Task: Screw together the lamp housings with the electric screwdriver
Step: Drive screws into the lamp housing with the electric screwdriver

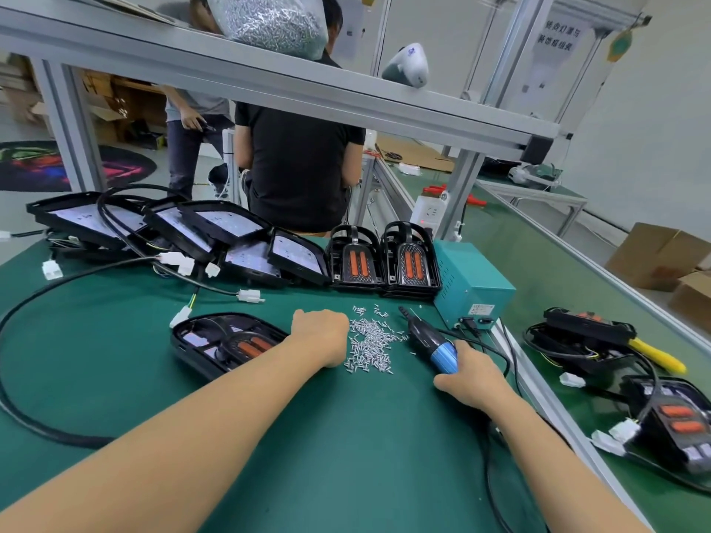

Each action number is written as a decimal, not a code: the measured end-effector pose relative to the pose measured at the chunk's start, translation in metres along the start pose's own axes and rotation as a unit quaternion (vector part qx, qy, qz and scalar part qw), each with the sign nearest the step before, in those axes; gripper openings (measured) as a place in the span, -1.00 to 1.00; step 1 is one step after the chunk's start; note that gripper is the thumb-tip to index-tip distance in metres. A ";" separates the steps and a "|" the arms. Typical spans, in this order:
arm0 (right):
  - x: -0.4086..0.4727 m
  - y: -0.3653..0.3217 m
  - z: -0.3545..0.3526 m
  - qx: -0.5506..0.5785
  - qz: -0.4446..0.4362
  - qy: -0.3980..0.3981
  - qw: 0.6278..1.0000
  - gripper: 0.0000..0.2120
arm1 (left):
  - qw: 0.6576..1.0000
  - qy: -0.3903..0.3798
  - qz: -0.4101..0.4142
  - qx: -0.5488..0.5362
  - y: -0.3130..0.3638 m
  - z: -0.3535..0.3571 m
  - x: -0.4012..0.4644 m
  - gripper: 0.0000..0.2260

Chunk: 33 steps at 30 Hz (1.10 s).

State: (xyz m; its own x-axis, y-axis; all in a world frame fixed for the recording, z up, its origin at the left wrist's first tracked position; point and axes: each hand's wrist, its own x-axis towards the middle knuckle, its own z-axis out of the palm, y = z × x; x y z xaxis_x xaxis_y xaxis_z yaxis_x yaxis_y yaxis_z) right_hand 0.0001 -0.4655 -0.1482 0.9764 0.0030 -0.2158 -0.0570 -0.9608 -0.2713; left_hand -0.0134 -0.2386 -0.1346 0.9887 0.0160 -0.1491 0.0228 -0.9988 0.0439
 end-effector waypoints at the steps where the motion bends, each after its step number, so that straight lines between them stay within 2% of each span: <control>1: 0.000 0.000 0.000 0.004 0.000 -0.001 1.000 -0.52 | 1.000 -0.002 0.005 0.001 0.001 0.001 -0.001 -0.84; 4: -0.001 -0.002 -0.001 0.022 -0.005 0.003 1.000 -0.55 | 0.999 0.026 0.000 -0.033 0.002 0.002 -0.002 -0.83; 6: -0.002 -0.002 -0.002 0.057 -0.014 0.005 0.998 -0.58 | 0.993 0.057 -0.009 -0.099 0.001 -0.003 -0.003 -0.79; 8: -0.003 -0.006 -0.006 0.138 -0.029 0.007 0.990 -0.65 | 0.978 0.080 -0.011 -0.193 -0.003 -0.012 -0.003 -0.86; 10: -0.008 -0.014 -0.016 0.253 -0.045 0.005 0.967 -0.70 | 0.945 0.091 -0.005 -0.314 -0.009 -0.022 -0.004 -0.86; 13: -0.015 -0.032 -0.033 0.387 -0.055 0.000 0.921 -0.71 | 0.850 0.078 -0.024 -0.521 -0.026 -0.033 -0.013 -0.84; 16: -0.023 -0.052 -0.046 0.509 -0.077 -0.018 0.857 -0.75 | 0.777 0.056 -0.038 -0.626 -0.048 -0.036 -0.026 -0.87; 19: -0.030 -0.074 -0.055 0.632 -0.121 -0.015 0.765 -0.77 | 0.716 0.050 -0.046 -0.694 -0.068 -0.033 -0.043 -0.93; 22: -0.037 -0.097 -0.058 0.727 -0.121 -0.006 0.676 -0.77 | 0.679 0.052 -0.062 -0.729 -0.083 -0.025 -0.060 -0.93; 26: -0.043 -0.122 -0.059 0.845 -0.112 -0.016 0.523 -0.88 | 0.626 0.054 -0.074 -0.775 -0.094 -0.018 -0.079 -0.94; 30: -0.050 -0.146 -0.060 0.883 -0.150 0.026 0.445 -0.86 | 0.542 0.037 -0.070 -0.836 -0.097 -0.018 -0.089 -0.87; 33: -0.055 -0.163 -0.061 0.893 -0.180 0.054 0.409 -0.83 | 0.510 0.033 -0.069 -0.857 -0.099 -0.020 -0.094 -0.84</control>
State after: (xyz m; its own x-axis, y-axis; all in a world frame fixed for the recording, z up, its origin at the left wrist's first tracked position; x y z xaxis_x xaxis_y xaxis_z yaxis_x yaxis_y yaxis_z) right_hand -0.0312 -0.3259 -0.0350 0.9866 -0.0489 0.1559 0.1267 0.8313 -0.5411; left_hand -0.1055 -0.1403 -0.1054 0.9619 0.1379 -0.2361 0.1329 0.5185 0.8447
